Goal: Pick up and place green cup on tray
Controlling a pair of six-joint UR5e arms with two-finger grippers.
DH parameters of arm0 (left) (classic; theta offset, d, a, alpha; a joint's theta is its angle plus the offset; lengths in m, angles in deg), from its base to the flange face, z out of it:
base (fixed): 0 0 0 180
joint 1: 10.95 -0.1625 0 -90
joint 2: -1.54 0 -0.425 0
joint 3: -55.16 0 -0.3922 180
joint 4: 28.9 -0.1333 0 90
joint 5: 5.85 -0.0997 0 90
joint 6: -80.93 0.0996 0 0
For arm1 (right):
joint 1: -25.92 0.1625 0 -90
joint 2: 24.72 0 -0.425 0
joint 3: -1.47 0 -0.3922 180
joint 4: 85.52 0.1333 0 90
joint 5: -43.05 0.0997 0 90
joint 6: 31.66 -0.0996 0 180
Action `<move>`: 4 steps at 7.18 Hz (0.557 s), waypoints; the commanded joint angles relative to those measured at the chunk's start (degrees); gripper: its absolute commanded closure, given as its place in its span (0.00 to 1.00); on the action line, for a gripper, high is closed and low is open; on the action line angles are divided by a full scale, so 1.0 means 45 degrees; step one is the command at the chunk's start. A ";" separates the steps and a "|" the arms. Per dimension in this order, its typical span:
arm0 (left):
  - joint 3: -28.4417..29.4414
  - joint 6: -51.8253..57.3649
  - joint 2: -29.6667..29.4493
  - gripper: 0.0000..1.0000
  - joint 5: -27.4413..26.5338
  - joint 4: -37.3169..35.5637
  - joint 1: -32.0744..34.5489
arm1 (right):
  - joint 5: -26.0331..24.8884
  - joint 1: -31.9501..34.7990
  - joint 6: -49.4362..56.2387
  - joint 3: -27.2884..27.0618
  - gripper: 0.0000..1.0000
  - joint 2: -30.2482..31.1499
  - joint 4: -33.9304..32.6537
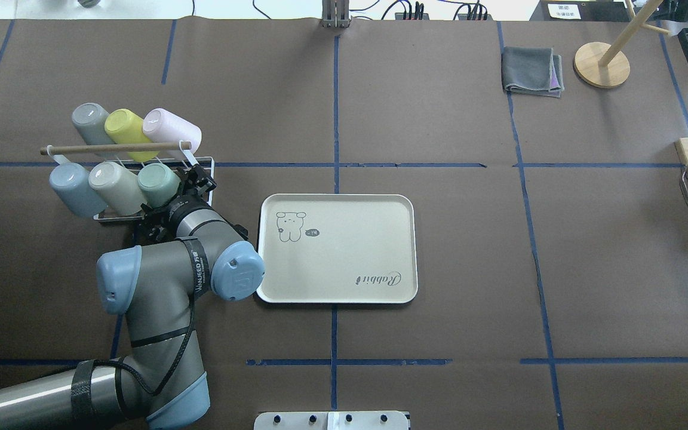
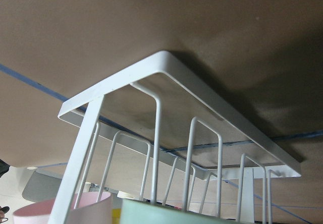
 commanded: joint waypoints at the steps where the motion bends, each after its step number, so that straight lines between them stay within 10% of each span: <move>1: 0.0120 -0.0207 -0.0020 0.03 0.0000 0.0002 -0.0029 | 0.0016 0.0000 0.0003 0.0000 0.00 0.0000 -0.0005; 4: 0.0102 -0.0344 -0.0059 0.19 0.0000 0.0002 -0.0048 | 0.0055 0.0000 -0.0016 -0.0058 0.00 0.0000 -0.0005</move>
